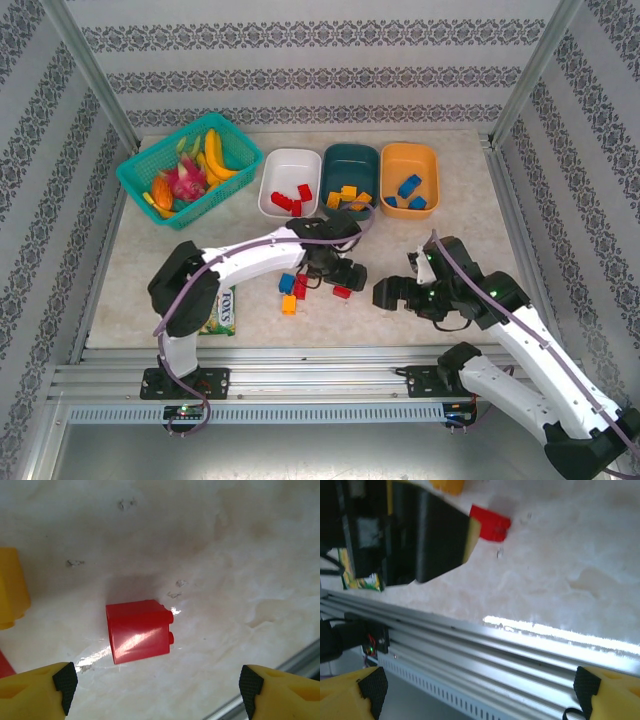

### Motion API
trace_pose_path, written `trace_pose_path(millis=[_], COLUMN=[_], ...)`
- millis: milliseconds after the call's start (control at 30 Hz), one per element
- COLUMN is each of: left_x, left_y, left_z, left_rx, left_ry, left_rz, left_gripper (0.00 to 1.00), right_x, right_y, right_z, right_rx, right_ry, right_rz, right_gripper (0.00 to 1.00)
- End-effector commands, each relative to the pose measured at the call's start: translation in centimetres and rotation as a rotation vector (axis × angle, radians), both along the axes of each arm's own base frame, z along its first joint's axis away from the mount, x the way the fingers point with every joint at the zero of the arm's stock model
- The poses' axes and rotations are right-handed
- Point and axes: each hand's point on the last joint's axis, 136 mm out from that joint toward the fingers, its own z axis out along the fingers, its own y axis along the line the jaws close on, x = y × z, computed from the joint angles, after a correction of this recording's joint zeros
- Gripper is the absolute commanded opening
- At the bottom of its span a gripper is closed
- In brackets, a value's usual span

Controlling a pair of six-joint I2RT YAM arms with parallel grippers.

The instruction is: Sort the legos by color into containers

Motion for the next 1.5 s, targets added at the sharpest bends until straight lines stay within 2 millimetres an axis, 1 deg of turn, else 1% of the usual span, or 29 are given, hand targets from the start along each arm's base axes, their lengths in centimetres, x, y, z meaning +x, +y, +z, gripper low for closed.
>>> trace_pose_path(millis=[0,133,200,300,367,533,600,667,733,800,900,1033,1100,1200,1267,1333,1400,1467], left_x=[0.1,-0.1,0.0,-0.1,0.0,0.2,0.1,0.1,0.1,0.4,1.3,3.8,5.6,8.5,10.8,13.4,16.1,18.8], left_y=[0.3,-0.5,-0.4,-0.4,-0.3,-0.2,-0.2,-0.2,-0.2,-0.1,-0.1,0.6,1.5,3.3,4.9,6.9,8.9,10.4], left_z=[-0.5,-2.1,-2.9,-4.1,-4.7,-5.6,-6.0,-6.1,-5.8,-5.0,-2.7,1.7,3.9,6.4,7.6,8.3,8.6,8.6], left_rx=[0.095,0.147,0.18,0.207,0.226,0.256,0.262,0.271,0.273,0.27,0.244,0.162,0.116,0.081,0.066,0.059,0.051,0.042], left_ry=[-0.024,-0.005,-0.001,0.01,0.018,0.012,0.014,0.008,-0.005,-0.025,-0.062,-0.099,-0.113,-0.143,-0.169,-0.191,-0.206,-0.221], left_rz=[-0.013,-0.041,-0.04,-0.034,-0.027,-0.027,-0.034,-0.04,-0.038,-0.029,-0.003,0.081,0.13,0.188,0.232,0.287,0.344,0.389], left_gripper=[0.87,0.86,0.85,0.8,0.74,0.66,0.61,0.55,0.48,0.46,0.44,0.44,0.44,0.44,0.44,0.45,0.45,0.45], right_x=[-1.7,-2.5,-2.7,-3.1,-3.3,-3.5,-3.5,-3.4,-3.3,-3.2,-2.9,-1.9,-0.8,1.3,3.0,5.1,8.0,10.8], right_y=[0.2,0.0,-0.1,-0.2,-0.3,-0.6,-0.5,-0.6,-0.5,-0.4,-0.1,0.8,1.5,2.5,3.3,4.4,5.6,6.8], right_z=[-0.3,-0.1,0.0,0.0,0.1,0.1,0.1,0.2,0.2,0.4,0.8,2.1,3.1,4.1,4.6,5.2,6.0,7.1], right_rx=[0.028,0.047,0.058,0.071,0.076,0.073,0.074,0.072,0.072,0.077,0.092,0.118,0.129,0.129,0.131,0.147,0.165,0.2], right_ry=[0.055,0.042,0.035,0.037,0.034,0.031,0.028,0.023,0.022,0.013,-0.002,-0.053,-0.083,-0.127,-0.154,-0.179,-0.222,-0.281], right_rz=[0.019,0.028,0.021,0.013,0.01,0.005,0.005,0.004,0.007,0.01,0.02,0.048,0.067,0.077,0.075,0.064,0.029,-0.007], right_gripper=[0.96,0.94,0.94,0.93,0.92,0.92,0.92,0.92,0.92,0.91,0.91,0.91,0.91,0.91,0.91,0.9,0.9,0.9])
